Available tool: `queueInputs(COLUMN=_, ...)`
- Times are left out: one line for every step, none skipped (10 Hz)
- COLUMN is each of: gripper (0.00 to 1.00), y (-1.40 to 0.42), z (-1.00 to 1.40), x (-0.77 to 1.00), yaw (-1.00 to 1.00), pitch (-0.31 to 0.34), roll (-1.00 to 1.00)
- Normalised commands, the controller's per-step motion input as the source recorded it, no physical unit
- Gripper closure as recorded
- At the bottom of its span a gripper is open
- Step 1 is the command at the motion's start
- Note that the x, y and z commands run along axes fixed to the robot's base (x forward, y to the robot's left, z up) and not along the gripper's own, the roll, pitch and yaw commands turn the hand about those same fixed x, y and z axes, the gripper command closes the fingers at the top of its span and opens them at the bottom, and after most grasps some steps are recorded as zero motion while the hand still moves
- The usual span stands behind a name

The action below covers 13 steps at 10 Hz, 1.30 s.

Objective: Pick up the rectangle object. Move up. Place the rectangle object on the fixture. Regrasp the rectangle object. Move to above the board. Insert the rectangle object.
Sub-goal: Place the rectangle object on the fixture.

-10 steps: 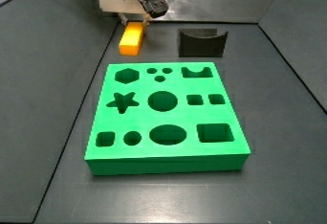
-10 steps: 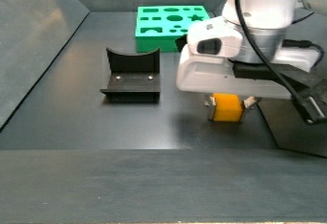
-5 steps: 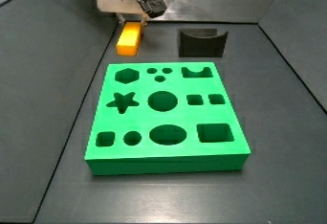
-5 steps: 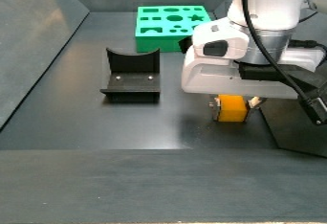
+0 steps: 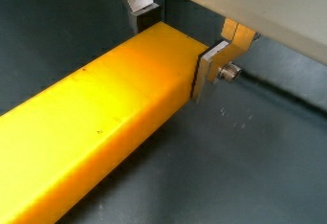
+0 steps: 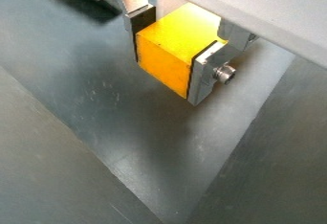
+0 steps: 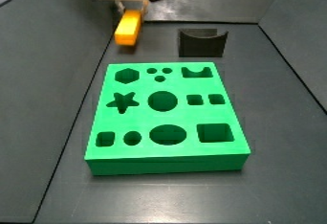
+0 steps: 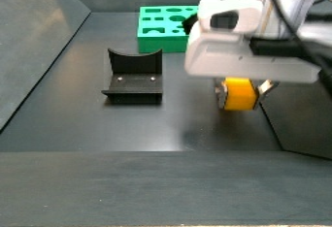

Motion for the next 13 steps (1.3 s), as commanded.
queueInputs(gripper=1.0, y=0.0, z=1.0, x=0.0, yaw=0.0, pitch=0.0, roll=0.0)
queueInputs(gripper=1.0, y=0.0, z=1.0, x=0.01, yaw=0.0, pitch=-0.002, roll=0.01)
queueInputs(gripper=1.0, y=0.0, z=1.0, x=-0.01, yaw=0.0, pitch=0.02, roll=0.0)
queueInputs(gripper=1.0, y=0.0, z=1.0, x=-0.01, yaw=0.0, pitch=0.031, roll=0.01)
queueInputs(gripper=1.0, y=0.0, z=1.0, x=-0.01, yaw=-0.01, pitch=0.032, roll=0.01)
queueInputs(gripper=1.0, y=0.0, z=1.0, x=-0.02, yaw=-0.01, pitch=0.034, roll=0.02)
queueInputs(gripper=1.0, y=0.0, z=1.0, x=-0.03, yaw=-0.01, pitch=0.036, roll=0.02)
queueInputs(gripper=1.0, y=0.01, z=1.0, x=-0.03, yaw=-0.02, pitch=0.04, roll=0.03)
queueInputs(gripper=1.0, y=0.01, z=0.91, x=-0.03, yaw=-0.02, pitch=0.048, roll=0.03)
queueInputs(gripper=1.0, y=0.01, z=0.75, x=-0.02, yaw=-0.01, pitch=0.051, roll=0.04)
queueInputs(gripper=1.0, y=0.01, z=0.59, x=-0.02, yaw=-0.01, pitch=0.06, roll=0.04)
queueInputs(gripper=1.0, y=0.01, z=0.43, x=-0.01, yaw=-0.01, pitch=0.071, roll=0.04)
queueInputs(gripper=1.0, y=0.02, z=0.22, x=0.0, yaw=-0.01, pitch=0.082, roll=0.04)
